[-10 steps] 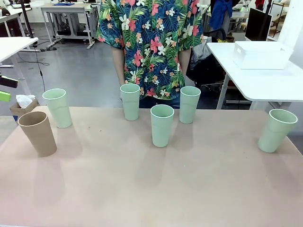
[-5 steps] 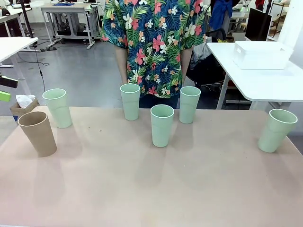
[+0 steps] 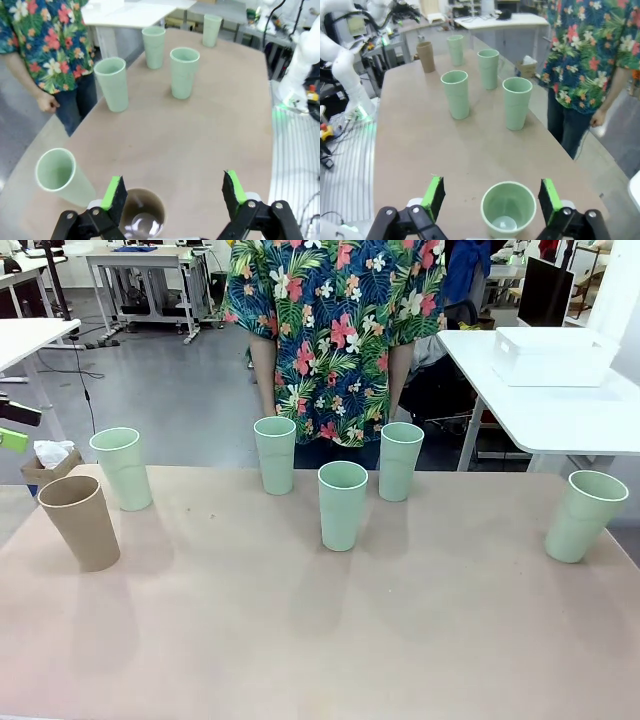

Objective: Stack the cups and store them in the basket.
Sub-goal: Pick up two Reusable plastic cups , one in each hand.

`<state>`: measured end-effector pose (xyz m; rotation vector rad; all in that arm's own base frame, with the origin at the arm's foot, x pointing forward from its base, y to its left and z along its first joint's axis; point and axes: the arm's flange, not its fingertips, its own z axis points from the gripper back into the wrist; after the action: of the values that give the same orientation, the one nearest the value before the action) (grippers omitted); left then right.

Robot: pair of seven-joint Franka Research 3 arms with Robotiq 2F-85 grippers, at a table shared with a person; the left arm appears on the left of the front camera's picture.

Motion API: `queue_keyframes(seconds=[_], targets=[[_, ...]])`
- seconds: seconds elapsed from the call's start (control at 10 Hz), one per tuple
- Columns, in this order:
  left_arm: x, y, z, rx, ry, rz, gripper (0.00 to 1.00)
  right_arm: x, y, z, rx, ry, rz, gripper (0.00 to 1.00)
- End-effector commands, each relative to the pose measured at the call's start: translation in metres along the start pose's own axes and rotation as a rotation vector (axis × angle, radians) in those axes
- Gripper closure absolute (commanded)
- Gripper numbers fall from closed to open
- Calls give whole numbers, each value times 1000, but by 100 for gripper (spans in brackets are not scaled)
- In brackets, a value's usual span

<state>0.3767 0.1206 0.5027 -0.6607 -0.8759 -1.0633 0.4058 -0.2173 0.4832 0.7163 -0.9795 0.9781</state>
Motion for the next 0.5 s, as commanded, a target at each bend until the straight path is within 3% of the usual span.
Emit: queue_keyframes(seconds=[0.0, 0.4], targets=[[-14, 37, 8, -17, -3, -39, 0, -9, -50, 0, 109, -63, 52, 0], [-69, 80, 23, -71, -63, -166, 0, -63, -125, -6, 192, -120, 130, 0]])
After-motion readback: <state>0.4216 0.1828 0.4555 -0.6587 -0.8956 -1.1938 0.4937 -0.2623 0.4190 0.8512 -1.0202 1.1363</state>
